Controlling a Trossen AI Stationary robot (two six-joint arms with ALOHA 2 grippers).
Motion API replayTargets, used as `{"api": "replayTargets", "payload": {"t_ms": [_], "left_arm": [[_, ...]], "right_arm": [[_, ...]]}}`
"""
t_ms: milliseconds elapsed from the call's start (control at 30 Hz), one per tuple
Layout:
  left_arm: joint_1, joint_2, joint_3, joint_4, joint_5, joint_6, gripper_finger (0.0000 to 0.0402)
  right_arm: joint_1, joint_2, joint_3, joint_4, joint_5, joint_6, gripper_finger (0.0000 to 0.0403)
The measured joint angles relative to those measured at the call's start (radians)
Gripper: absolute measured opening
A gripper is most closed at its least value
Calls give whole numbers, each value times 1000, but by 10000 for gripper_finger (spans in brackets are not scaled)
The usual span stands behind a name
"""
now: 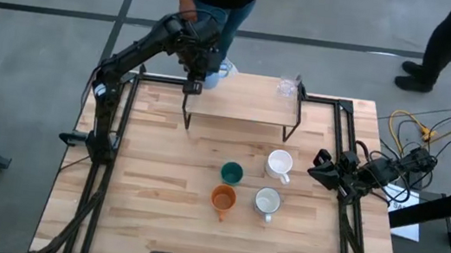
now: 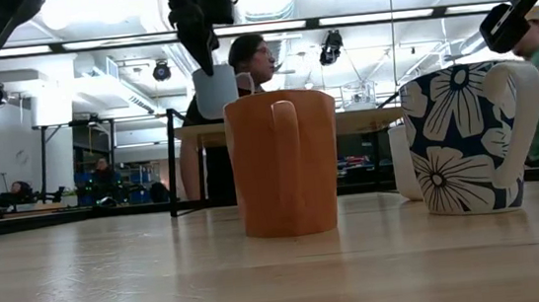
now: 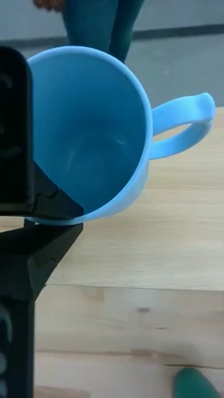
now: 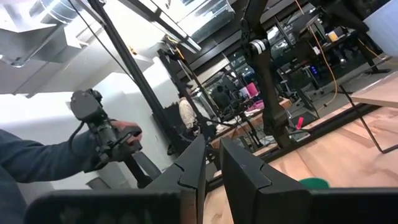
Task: Stack small to large cups/mugs on shelf
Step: Put the light blue mug on the shelf
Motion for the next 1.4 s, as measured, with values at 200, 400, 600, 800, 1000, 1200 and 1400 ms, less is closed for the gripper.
{"api": "replayTargets", "payload": {"t_ms": [200,400,600,800,1000,1200,1400], "left_arm": [[29,0,-14,-1,8,-9,0],[49,0,-21,-1,31,-9,0],[52,0,-21,-1,37,-9,0],[52,0,-21,-1,41,-8,0],[52,0,-21,-1,43,-8,0],[53,0,-21,-1,44,-4,0],[54,2,-21,-1,43,52,0]], "right_arm": [[0,0,0,0,0,0,43],[0,0,0,0,0,-4,43],[0,-1,0,-16,0,-35,43],[0,-1,0,-30,1,-74,43],[0,-1,0,-68,45,-79,43],[0,-1,0,-65,48,-72,43],[0,-1,0,-59,49,-61,43]]}}
